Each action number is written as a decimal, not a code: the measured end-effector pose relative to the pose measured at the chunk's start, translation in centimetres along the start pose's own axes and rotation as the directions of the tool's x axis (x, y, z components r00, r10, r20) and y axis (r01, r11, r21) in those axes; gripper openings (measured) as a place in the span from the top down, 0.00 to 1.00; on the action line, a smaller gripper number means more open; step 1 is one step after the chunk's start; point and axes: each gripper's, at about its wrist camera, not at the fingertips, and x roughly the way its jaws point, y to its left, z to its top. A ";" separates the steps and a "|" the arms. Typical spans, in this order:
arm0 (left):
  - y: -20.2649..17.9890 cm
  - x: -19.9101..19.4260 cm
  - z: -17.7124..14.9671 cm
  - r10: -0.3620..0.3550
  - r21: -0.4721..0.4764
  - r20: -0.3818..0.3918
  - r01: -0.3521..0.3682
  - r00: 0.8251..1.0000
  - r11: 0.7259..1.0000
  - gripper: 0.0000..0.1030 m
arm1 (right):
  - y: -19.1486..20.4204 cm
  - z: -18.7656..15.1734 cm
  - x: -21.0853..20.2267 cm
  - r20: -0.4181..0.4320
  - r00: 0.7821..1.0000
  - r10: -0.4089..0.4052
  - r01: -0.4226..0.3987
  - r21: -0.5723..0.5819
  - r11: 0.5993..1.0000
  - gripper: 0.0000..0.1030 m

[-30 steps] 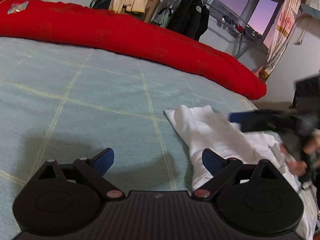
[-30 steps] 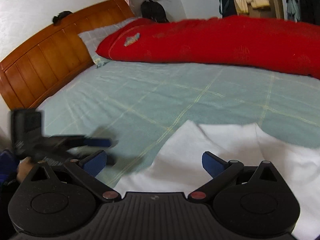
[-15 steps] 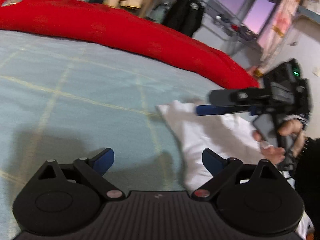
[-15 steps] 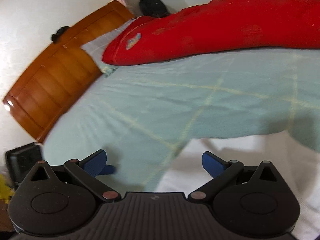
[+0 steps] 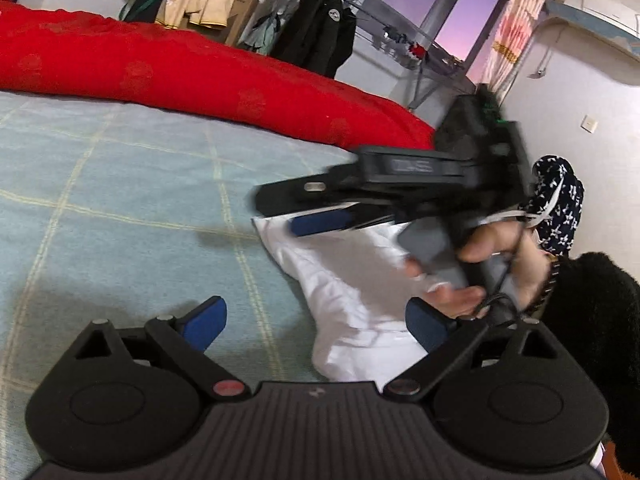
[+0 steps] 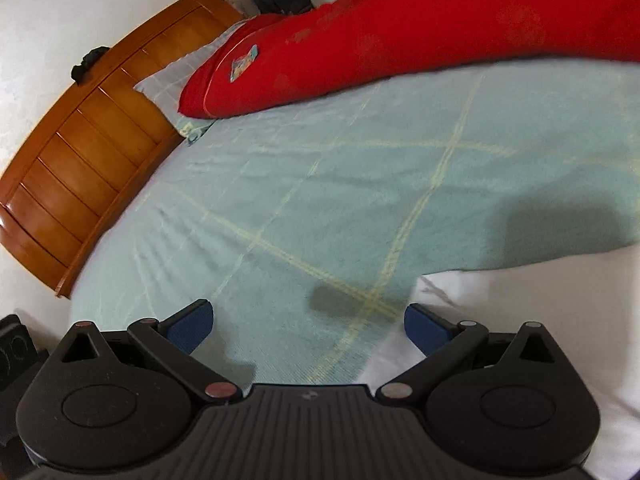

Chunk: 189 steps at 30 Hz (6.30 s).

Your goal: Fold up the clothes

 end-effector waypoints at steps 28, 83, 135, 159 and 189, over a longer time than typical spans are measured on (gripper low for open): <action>-3.0 2.5 -1.9 -0.001 0.084 -0.074 0.008 0.997 0.996 0.07 | -13.6 -22.8 -26.1 0.386 0.825 -0.413 0.049 0.679 0.732 0.00; -3.2 2.8 -2.1 0.031 0.103 -0.087 -0.022 0.996 0.994 0.07 | -0.2 -15.4 -18.3 0.273 0.664 -0.696 0.728 -0.450 0.517 0.30; -2.5 2.6 -1.9 0.015 0.089 -0.081 -0.008 0.997 0.996 0.04 | -3.6 -3.9 -9.7 0.075 0.871 -0.485 0.440 -0.557 0.704 0.78; -2.7 0.7 -1.4 -0.165 0.108 -0.069 0.172 0.984 0.979 0.04 | 3.5 -6.0 -4.0 -0.071 0.961 -0.269 0.175 -0.595 0.784 0.78; -4.4 1.0 -2.6 -0.131 0.221 -0.125 0.156 0.983 0.963 0.01 | 2.5 -1.6 -6.0 0.048 0.989 -0.140 0.147 -0.420 0.895 0.78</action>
